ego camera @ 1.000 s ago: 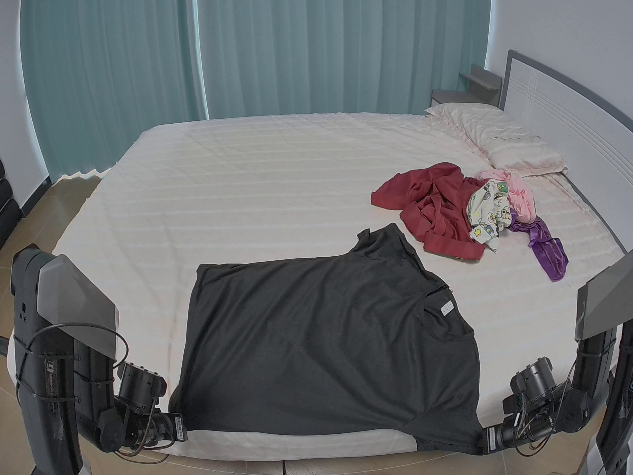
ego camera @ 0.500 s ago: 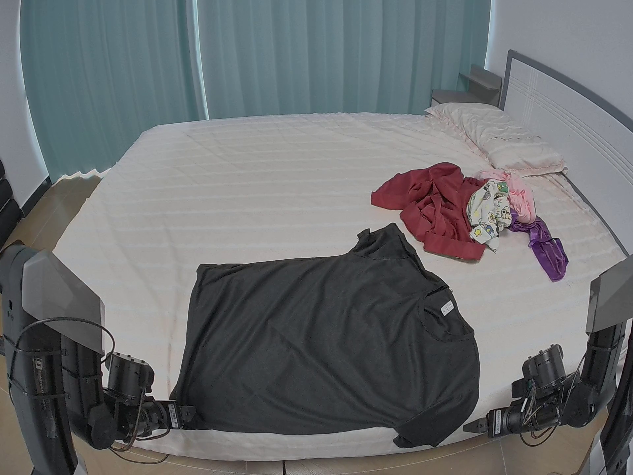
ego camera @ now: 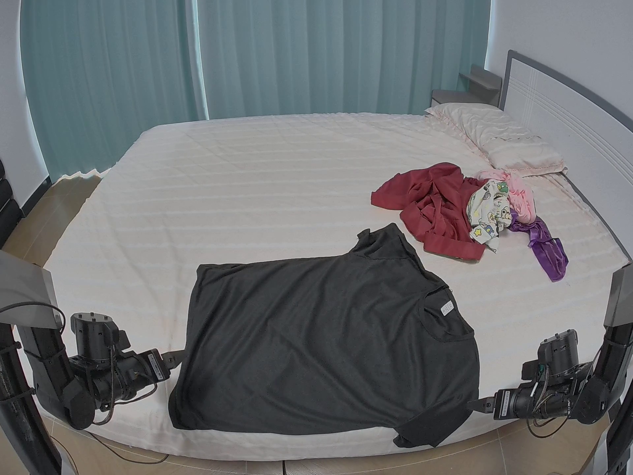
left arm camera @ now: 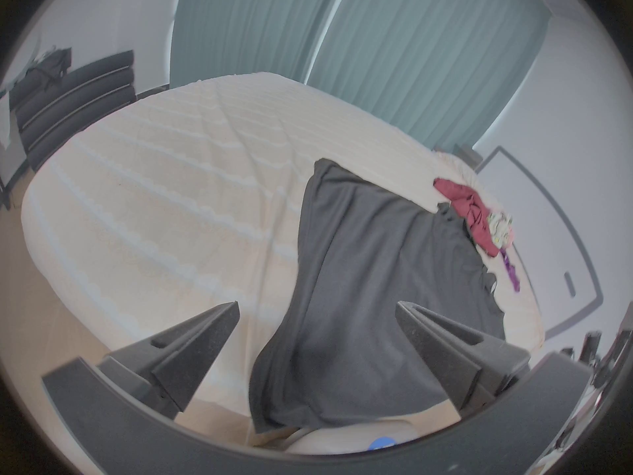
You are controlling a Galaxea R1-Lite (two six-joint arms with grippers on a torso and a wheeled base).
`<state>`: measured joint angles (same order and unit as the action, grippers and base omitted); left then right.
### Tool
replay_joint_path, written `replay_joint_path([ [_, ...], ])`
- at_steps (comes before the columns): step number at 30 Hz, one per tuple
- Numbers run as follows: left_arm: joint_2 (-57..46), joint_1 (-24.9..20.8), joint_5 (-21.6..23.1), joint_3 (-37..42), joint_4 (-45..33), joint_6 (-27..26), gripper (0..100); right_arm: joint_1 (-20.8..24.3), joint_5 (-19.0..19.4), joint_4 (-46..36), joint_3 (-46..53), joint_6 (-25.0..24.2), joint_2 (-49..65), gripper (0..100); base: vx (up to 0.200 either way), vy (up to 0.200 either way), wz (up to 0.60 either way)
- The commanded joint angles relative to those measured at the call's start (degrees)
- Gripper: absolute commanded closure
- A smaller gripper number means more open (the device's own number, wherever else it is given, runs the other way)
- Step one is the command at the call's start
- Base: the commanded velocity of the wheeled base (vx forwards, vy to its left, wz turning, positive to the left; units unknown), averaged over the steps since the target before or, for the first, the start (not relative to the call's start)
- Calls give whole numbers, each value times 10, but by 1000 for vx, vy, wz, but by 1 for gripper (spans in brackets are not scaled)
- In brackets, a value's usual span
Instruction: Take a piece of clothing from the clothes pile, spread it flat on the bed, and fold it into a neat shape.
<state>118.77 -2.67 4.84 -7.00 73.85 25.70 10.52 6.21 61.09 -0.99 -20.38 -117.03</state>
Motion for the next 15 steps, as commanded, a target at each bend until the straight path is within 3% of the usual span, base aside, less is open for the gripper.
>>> replay_joint_path([
  [1,-12,1,3,-22,1,31,0,1,0,1,10,0,7,0,200,0,0],
  [15,-6,1,4,-27,1,40,0,1,0,1,9,-1,5,0,200,0,0],
])
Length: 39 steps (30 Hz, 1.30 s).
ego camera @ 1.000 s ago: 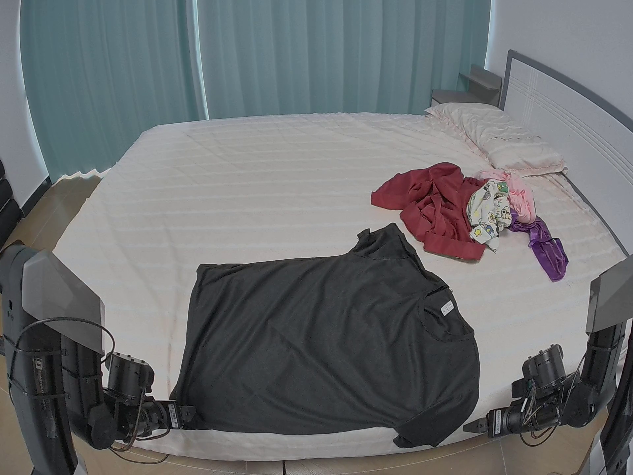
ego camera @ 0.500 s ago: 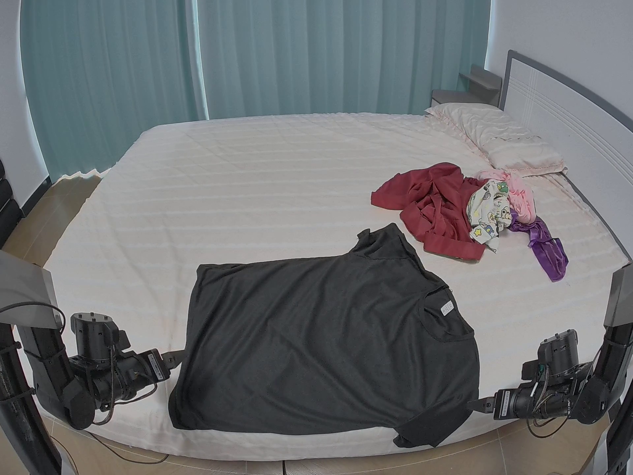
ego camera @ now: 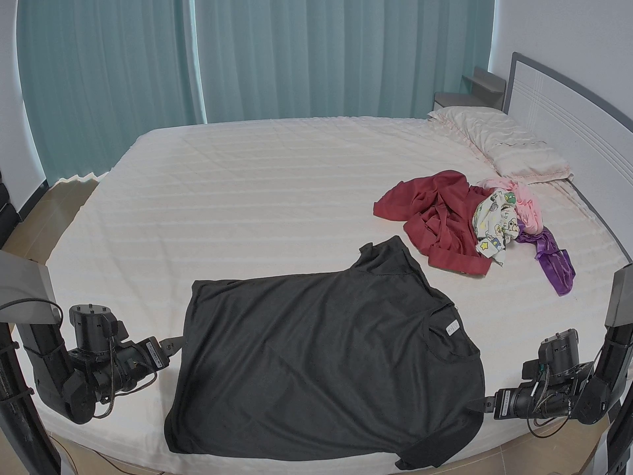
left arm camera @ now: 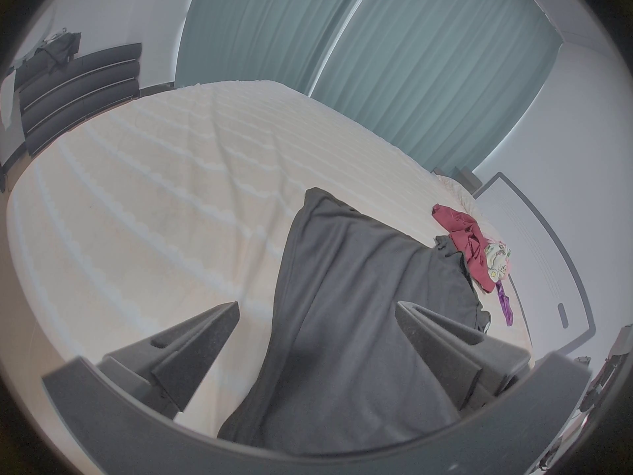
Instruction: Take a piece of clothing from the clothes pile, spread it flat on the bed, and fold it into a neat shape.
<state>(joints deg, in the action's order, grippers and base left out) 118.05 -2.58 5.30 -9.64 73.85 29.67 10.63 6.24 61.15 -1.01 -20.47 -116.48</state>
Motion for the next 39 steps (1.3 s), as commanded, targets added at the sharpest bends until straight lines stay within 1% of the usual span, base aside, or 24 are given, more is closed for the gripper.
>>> replay_joint_path([
  [1,1,0,0,0,1,0,0,1,0,0,7,0,-1,0,200,0,0],
  [7,13,0,0,0,3,-1,0,0,-1,6,3,-5,-1,0,200,0,0],
  [8,18,0,0,-1,4,0,0,2,-1,14,3,-13,-1,0,200,0,0],
  [12,30,0,2,-5,4,1,0,6,-1,45,2,-39,-8,0,0,0,0],
  [15,30,-1,2,-5,5,8,0,16,-4,85,2,-56,-27,0,0,0,0],
  [18,29,-9,2,-5,5,11,0,21,-6,129,2,-63,-52,0,0,0,0],
  [21,30,-14,2,-5,5,15,0,22,-6,154,-2,-64,-64,0,0,0,0],
  [22,30,-20,2,-6,5,27,0,22,-6,159,-25,-65,-71,0,0,0,0],
  [25,28,-22,3,-8,5,52,0,20,-5,157,-61,-65,-74,0,0,0,0],
  [29,30,-22,3,-8,6,57,0,21,-6,150,-107,-65,-81,0,0,150,0],
  [32,30,-22,4,-7,6,56,0,22,-6,111,-162,-65,-87,0,0,200,0],
  [34,31,-22,8,-6,6,57,0,20,-5,71,-196,-65,-87,0,0,0,0],
  [35,31,-22,9,-6,6,57,0,19,-5,65,-202,-65,-87,0,0,0,0],
  [39,41,-22,20,-7,6,58,0,10,-4,-16,-306,-65,-94,0,0,0,0],
])
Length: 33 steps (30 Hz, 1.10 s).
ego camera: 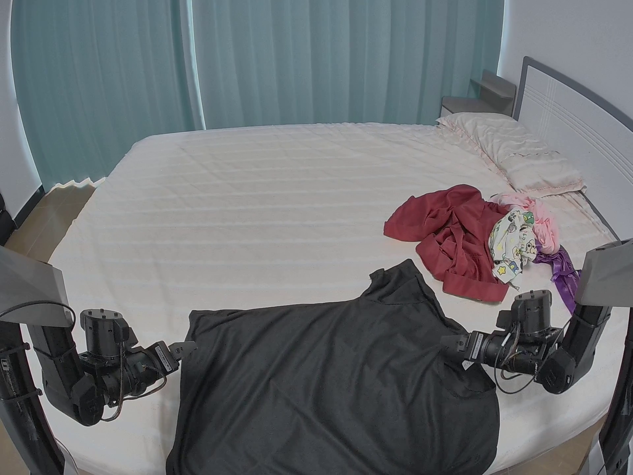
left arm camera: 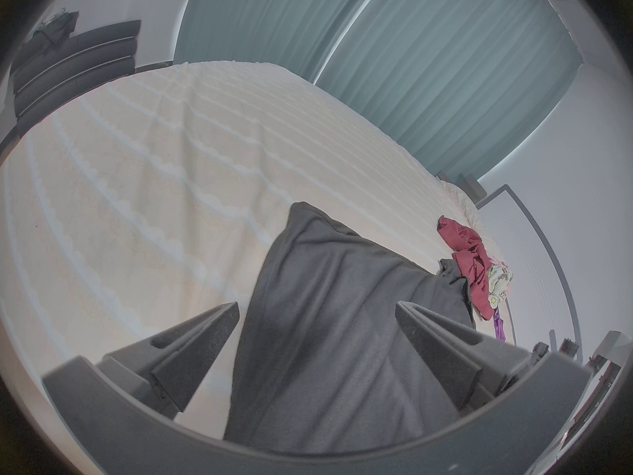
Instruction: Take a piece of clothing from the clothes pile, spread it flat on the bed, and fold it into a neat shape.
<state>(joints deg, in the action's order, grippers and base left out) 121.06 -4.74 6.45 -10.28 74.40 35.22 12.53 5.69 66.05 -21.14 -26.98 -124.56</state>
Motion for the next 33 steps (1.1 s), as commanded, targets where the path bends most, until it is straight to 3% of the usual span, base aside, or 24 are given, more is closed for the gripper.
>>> replay_joint_path([
  [1,15,0,10,-2,0,6,0,-10,1,-90,-133,0,-17,0,0,0,0],
  [6,20,-3,26,-7,0,42,0,-19,5,-161,-216,-1,-42,0,0,0,0],
  [14,21,-4,33,-44,0,93,0,-51,5,-166,-300,-2,-109,0,0,0,0],
  [16,30,-4,25,-86,0,101,0,-50,5,-169,-338,-36,-132,0,0,0,0],
  [21,69,-4,-19,-195,-27,95,0,-34,5,-169,-368,-59,-146,0,0,0,0],
  [27,131,-7,-23,-351,-150,91,0,-32,6,-161,-398,-105,-172,0,0,0,0],
  [33,180,-8,-26,-423,-180,88,0,-37,5,-160,-411,-135,-196,0,0,0,0],
])
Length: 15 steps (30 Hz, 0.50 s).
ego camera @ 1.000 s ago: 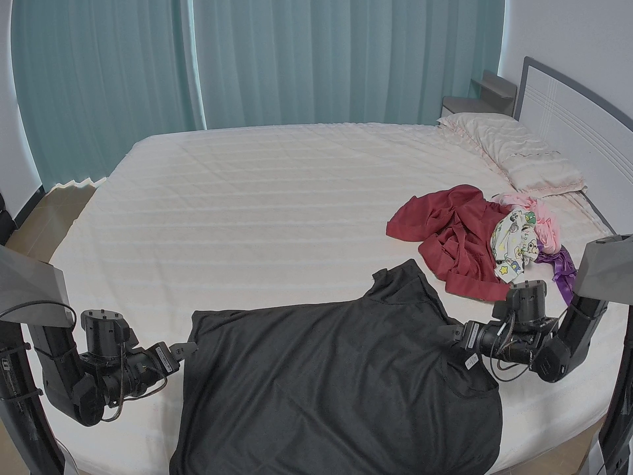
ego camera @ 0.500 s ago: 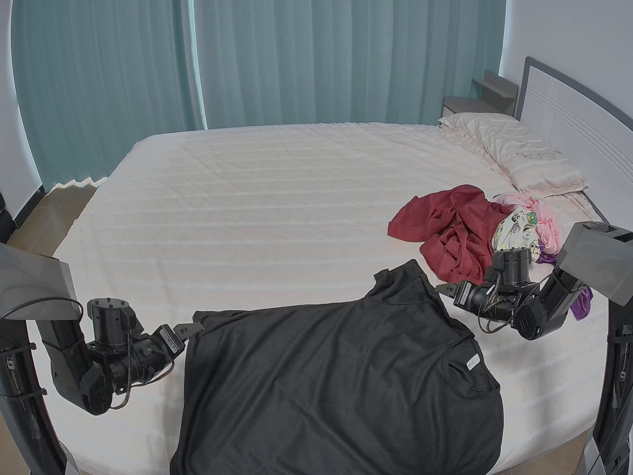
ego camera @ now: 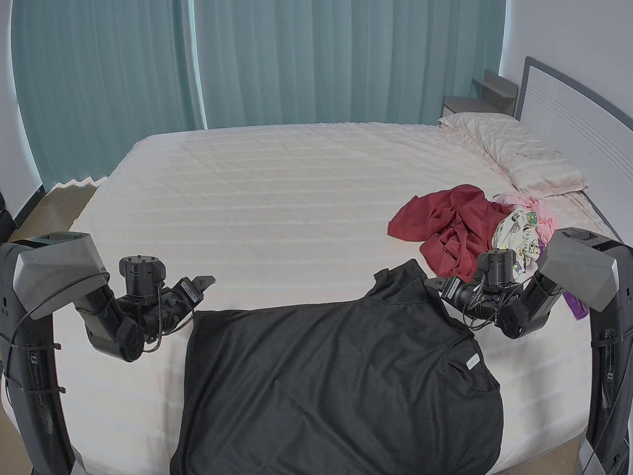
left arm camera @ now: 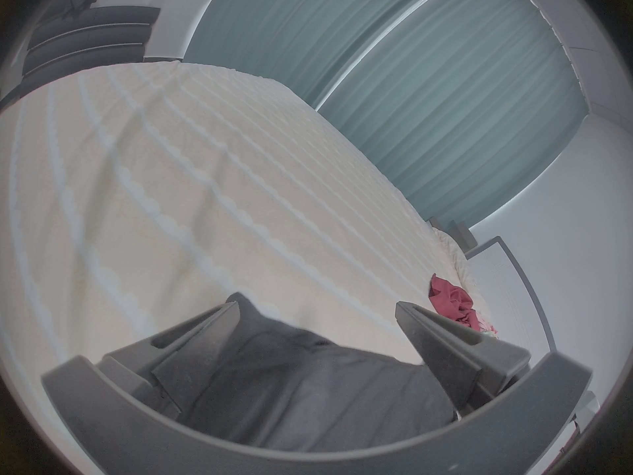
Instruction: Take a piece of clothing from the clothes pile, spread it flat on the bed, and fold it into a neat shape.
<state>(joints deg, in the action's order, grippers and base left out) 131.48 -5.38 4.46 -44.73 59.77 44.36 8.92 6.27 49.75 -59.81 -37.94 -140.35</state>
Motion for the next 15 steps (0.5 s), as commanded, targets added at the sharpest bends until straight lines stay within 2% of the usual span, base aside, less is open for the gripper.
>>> replay_joint_path([
  [1,80,-2,-6,-80,-31,-5,0,-1,-1,3,-25,-24,-41,0,0,0,0],
  [5,106,0,-11,-91,-28,-22,0,1,-2,3,-32,-24,-41,0,0,0,0],
  [10,120,-2,-43,-90,7,-70,0,1,-3,3,-29,-25,-41,0,0,0,0],
  [14,126,-7,-43,-89,20,-70,0,1,-6,3,-29,-24,-41,0,0,0,0],
  [15,126,-8,-43,-86,20,-71,100,0,-6,3,-29,-24,-41,0,0,0,0],
])
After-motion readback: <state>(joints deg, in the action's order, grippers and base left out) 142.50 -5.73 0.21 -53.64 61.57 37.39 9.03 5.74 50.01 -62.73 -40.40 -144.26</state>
